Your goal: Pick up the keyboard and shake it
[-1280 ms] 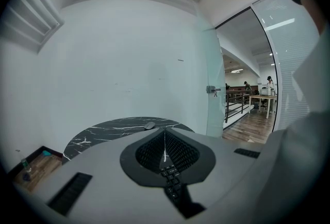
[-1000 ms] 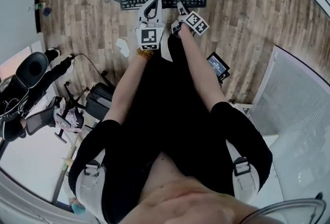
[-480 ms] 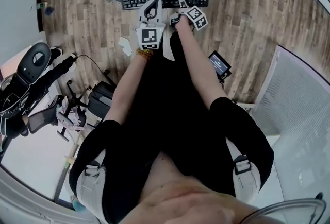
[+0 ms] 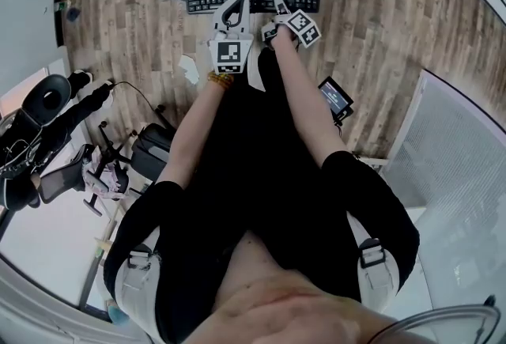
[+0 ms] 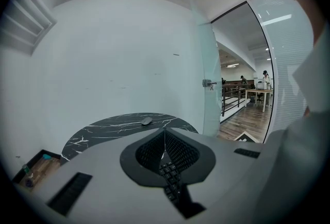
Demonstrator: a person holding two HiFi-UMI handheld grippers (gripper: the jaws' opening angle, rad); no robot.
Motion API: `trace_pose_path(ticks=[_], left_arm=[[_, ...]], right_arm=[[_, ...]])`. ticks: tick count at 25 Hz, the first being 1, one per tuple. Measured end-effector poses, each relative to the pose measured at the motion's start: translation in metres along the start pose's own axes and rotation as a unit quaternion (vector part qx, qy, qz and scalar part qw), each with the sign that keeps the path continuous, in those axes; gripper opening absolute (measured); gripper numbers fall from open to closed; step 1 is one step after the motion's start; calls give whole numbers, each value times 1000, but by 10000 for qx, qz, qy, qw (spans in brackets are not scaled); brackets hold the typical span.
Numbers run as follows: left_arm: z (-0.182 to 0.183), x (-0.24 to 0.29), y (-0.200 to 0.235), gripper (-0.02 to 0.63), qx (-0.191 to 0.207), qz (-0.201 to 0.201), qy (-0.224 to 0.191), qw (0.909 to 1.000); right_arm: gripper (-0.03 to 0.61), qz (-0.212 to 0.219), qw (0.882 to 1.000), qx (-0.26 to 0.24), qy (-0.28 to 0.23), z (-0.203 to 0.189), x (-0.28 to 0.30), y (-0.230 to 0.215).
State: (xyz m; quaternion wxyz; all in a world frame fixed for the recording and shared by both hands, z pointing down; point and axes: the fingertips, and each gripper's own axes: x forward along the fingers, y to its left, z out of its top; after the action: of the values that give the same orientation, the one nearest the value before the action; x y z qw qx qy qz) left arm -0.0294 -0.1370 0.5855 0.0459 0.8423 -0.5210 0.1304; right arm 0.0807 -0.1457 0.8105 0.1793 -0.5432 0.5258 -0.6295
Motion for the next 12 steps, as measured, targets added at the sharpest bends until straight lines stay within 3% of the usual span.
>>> trace_pose_path(ticks=[4,12], left_arm=[[-1,1,-4,14,9,-9,-5,10000],[0,0,-9,15,14,44,-13,10000]], right_arm=[[212,-46,9997,-240,83,5,-6,-1],[162,92,9998,-148,-36,8,-24,8]])
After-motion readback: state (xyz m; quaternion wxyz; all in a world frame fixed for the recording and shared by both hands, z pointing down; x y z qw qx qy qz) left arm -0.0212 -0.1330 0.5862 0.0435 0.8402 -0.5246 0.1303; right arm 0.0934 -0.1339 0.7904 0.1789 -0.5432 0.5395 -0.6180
